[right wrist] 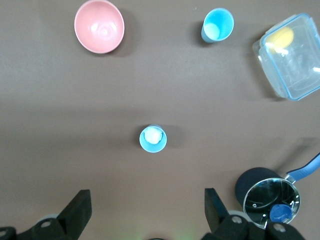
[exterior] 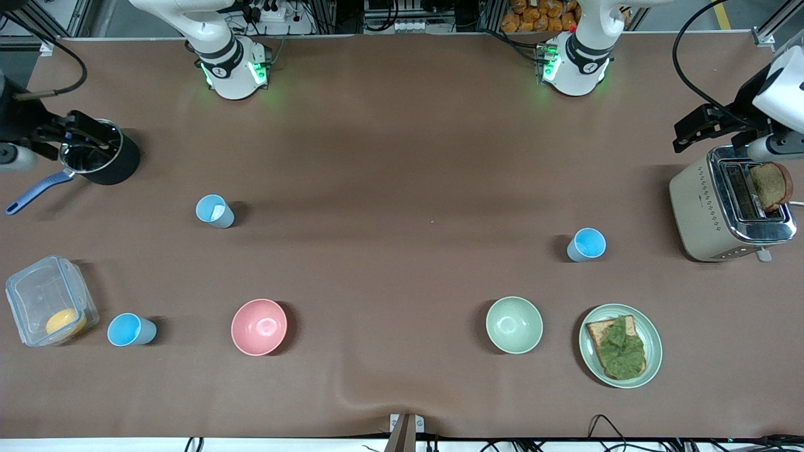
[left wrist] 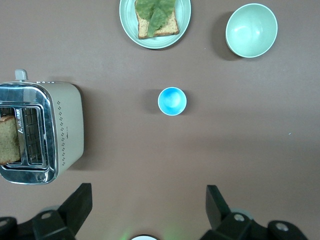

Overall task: Stack blue cups with both arms
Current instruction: 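Reach the left gripper down to the blue cup beside the toaster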

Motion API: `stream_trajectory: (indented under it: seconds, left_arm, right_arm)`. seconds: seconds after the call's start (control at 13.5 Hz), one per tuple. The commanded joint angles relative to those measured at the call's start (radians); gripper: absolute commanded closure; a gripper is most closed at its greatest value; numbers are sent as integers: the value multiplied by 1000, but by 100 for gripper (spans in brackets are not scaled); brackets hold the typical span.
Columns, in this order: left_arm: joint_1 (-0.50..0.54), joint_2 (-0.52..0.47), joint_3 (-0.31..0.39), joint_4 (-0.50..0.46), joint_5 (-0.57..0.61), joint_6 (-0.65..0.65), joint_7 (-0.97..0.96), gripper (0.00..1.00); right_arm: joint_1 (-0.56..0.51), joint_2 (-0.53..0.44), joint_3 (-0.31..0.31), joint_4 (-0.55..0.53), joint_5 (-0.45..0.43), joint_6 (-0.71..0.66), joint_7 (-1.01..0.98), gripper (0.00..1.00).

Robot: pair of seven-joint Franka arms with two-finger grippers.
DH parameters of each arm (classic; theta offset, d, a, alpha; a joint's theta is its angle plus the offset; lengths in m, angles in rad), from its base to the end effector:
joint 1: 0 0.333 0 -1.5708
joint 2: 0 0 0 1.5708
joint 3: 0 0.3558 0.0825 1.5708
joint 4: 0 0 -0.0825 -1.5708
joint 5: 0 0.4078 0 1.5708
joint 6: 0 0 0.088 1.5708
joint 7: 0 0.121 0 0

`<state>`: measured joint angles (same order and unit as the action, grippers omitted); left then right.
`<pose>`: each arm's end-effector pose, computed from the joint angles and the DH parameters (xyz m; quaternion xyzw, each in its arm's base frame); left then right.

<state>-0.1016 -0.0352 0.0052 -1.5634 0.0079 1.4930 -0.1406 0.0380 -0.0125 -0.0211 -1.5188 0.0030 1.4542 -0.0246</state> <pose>0.5550 -0.0526 0.6673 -0.9996 -0.0223 0.0170 0.0059 0.5612 0.0098 0.6730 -0.9994 -0.0209 0.0260 0.0017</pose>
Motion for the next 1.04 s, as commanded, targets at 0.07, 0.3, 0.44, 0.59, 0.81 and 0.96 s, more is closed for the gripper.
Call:
stream_trajectory:
  seconds: [0.07, 0.3, 0.44, 0.59, 0.81, 0.96]
  left_arm:
    - [0, 18, 2, 40, 7, -5, 7, 0]
    - [7, 57, 15, 51, 12, 10, 28, 0]
    - [10, 67, 15, -62, 29, 122, 32, 0]
    - [33, 61, 12, -202, 30, 287, 32, 0]
    - [33, 103, 9, -299, 50, 436, 30, 0]
    - [33, 132, 9, -368, 53, 541, 29, 0]
  right_arm:
    - [16, 36, 9, 37, -12, -9, 5, 0]
    - [20, 40, 7, 52, -9, -6, 5, 0]
    - [40, 42, 9, 55, -17, -6, 11, 0]
    - [28, 43, 6, 55, -5, 0, 9, 0]
    - [28, 43, 6, 55, -1, 6, 11, 0]
    - [20, 45, 3, 52, 2, 6, 8, 0]
